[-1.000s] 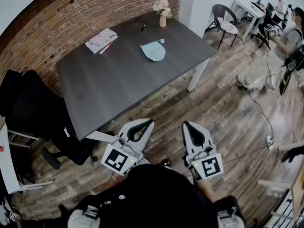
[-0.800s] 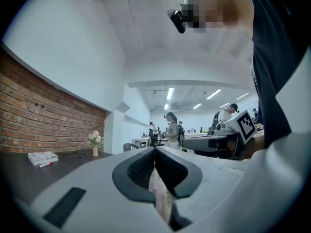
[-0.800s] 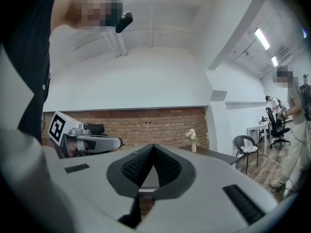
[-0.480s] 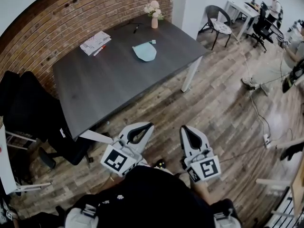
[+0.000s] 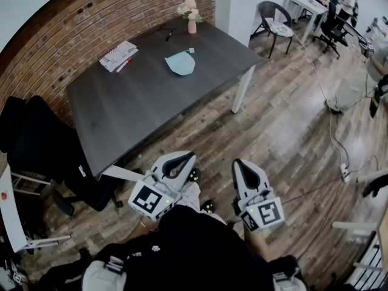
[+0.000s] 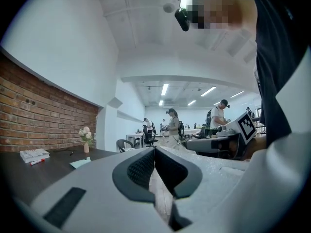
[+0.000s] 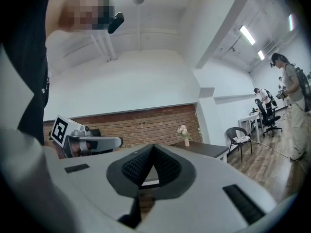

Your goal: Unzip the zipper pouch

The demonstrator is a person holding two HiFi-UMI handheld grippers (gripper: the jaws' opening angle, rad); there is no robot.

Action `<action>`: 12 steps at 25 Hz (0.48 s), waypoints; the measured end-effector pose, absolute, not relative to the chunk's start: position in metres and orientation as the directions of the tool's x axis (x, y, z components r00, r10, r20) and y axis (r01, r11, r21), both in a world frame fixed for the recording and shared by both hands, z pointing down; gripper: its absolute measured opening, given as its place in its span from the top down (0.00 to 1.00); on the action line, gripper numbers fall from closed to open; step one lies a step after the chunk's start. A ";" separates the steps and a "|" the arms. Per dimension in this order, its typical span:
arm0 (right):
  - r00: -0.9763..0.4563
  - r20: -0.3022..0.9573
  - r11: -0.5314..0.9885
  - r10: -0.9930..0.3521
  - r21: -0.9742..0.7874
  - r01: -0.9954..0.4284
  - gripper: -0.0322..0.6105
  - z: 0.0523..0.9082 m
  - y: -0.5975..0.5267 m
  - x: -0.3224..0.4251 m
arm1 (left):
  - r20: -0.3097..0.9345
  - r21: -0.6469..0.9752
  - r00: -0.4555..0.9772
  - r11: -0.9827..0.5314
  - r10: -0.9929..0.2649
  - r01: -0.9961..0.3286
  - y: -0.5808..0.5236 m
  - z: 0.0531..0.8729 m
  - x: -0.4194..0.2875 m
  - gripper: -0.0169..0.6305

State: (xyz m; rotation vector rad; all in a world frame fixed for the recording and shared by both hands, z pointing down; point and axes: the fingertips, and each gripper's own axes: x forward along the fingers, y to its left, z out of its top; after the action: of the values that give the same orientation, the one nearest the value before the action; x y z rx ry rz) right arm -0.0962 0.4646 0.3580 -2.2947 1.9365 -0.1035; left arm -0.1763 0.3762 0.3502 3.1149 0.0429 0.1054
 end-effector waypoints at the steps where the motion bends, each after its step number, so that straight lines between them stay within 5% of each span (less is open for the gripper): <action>1: 0.180 -0.032 -0.173 -0.983 -0.152 -0.973 0.95 0.359 0.468 -0.092 | 0.067 0.028 0.997 -0.999 0.035 0.033 0.378 0.350 -0.173 0.97; 12: 0.218 -0.031 -0.212 -0.975 -0.140 -0.967 0.95 0.357 0.456 -0.043 | -0.011 0.032 0.998 -0.997 0.066 0.066 0.353 0.343 -0.120 0.97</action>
State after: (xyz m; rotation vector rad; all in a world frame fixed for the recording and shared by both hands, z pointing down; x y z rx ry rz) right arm -0.0433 0.4561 0.3571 -2.3483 1.8850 -0.0961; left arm -0.1202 0.3534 0.3429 3.1072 0.1031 -0.0153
